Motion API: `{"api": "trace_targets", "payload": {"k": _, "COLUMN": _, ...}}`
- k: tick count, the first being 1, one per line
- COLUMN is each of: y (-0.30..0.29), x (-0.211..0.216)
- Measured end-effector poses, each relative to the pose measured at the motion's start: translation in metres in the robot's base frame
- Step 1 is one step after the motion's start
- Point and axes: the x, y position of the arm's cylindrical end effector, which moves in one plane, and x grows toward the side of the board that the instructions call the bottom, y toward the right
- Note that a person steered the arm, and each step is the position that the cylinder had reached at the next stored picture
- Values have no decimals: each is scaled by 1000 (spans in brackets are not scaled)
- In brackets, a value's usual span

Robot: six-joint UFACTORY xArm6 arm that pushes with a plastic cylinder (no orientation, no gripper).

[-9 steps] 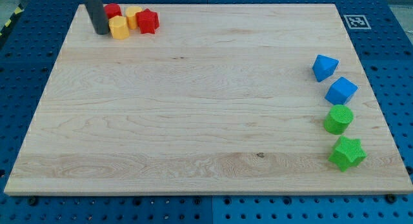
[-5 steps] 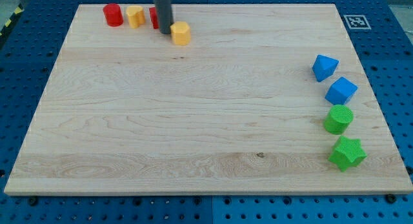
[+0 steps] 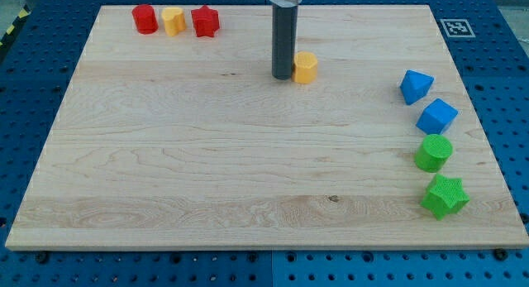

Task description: Push the yellow hexagon closer to the blue triangle

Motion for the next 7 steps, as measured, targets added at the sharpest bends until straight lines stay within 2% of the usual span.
{"api": "trace_targets", "payload": {"k": 5, "y": 132, "x": -22}}
{"api": "trace_targets", "payload": {"k": 6, "y": 136, "x": -21}}
{"api": "trace_targets", "payload": {"k": 7, "y": 106, "x": -21}}
